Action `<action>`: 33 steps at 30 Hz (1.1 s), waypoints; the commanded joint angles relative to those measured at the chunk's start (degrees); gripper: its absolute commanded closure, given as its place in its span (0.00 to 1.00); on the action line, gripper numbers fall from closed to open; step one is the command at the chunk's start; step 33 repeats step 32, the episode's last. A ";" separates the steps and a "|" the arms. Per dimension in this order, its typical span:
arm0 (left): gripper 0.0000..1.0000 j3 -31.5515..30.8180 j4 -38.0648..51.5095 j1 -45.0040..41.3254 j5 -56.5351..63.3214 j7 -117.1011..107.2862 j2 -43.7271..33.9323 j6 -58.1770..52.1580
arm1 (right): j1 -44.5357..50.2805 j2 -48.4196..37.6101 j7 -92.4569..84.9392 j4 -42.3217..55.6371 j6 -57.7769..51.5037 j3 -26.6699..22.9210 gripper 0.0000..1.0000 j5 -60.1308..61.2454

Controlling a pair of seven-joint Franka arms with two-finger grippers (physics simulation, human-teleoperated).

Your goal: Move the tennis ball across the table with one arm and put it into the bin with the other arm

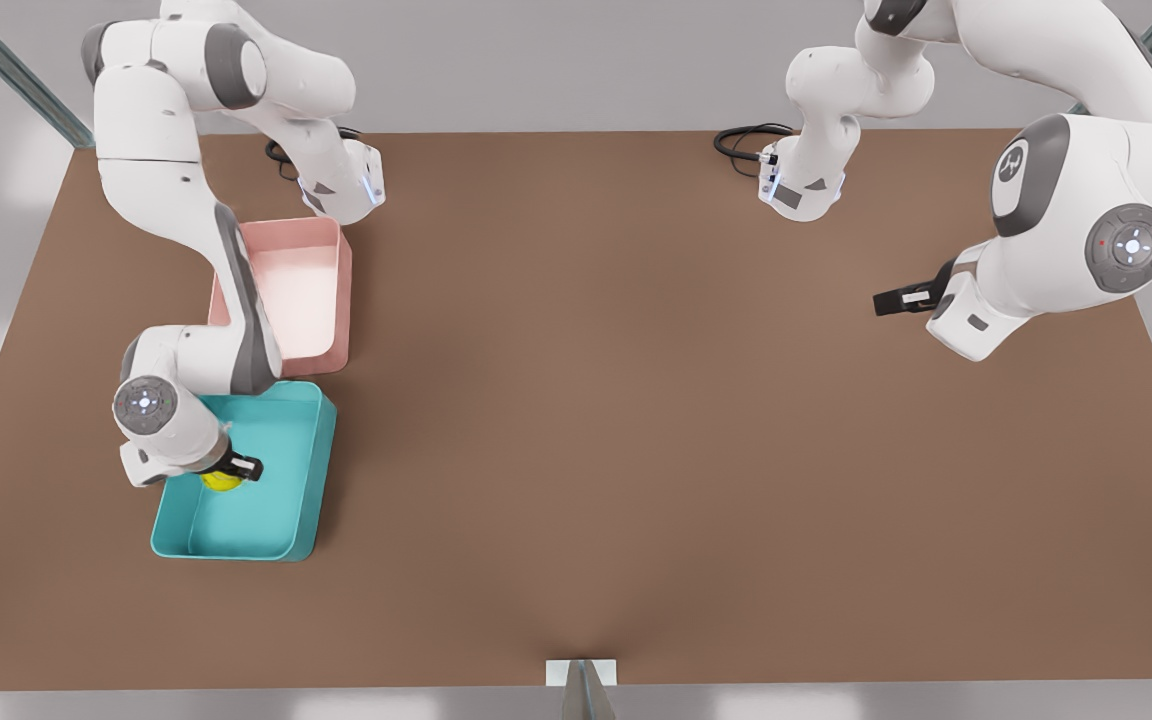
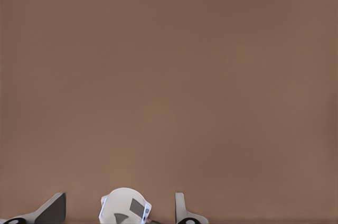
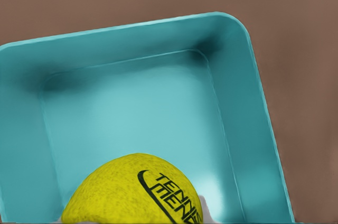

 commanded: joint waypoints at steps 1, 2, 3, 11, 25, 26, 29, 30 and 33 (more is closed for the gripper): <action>0.00 0.01 0.02 0.10 0.01 -0.13 -0.02 -0.29 | -2.32 0.76 -61.95 0.14 -2.50 0.03 0.32 0.58; 0.00 0.01 0.02 0.10 0.01 -0.13 -0.11 -0.29 | -2.24 1.64 -61.86 0.14 -2.68 0.03 0.32 2.95; 0.00 0.01 0.02 0.10 0.01 -0.13 -0.02 -0.29 | -2.06 2.25 -61.33 0.05 -2.77 0.20 0.32 3.39; 0.00 0.01 0.02 0.10 0.09 -0.13 0.06 -0.38 | -1.53 2.43 -60.02 -0.39 -2.94 0.56 0.00 5.24; 0.00 -0.08 0.02 -0.07 0.09 -0.13 0.06 -0.64 | -0.57 -22.62 -15.12 4.18 -39.23 0.03 0.00 11.39; 0.00 -0.08 0.02 -0.07 0.09 -0.13 0.06 -0.64 | -0.57 -22.88 -10.19 4.27 -39.51 0.03 0.00 11.39; 0.00 0.01 0.02 -0.07 0.01 -0.13 0.06 -0.64 | -0.39 -23.15 -10.36 5.50 -37.40 0.20 0.00 11.30; 0.00 0.01 0.02 -0.07 0.01 -0.13 0.06 -0.64 | -0.39 -23.15 -10.45 5.94 -37.40 0.20 0.00 11.22; 0.00 0.01 0.02 0.01 0.09 -0.13 0.06 -0.64 | -0.39 -23.15 -10.45 6.03 -37.40 0.20 0.00 11.30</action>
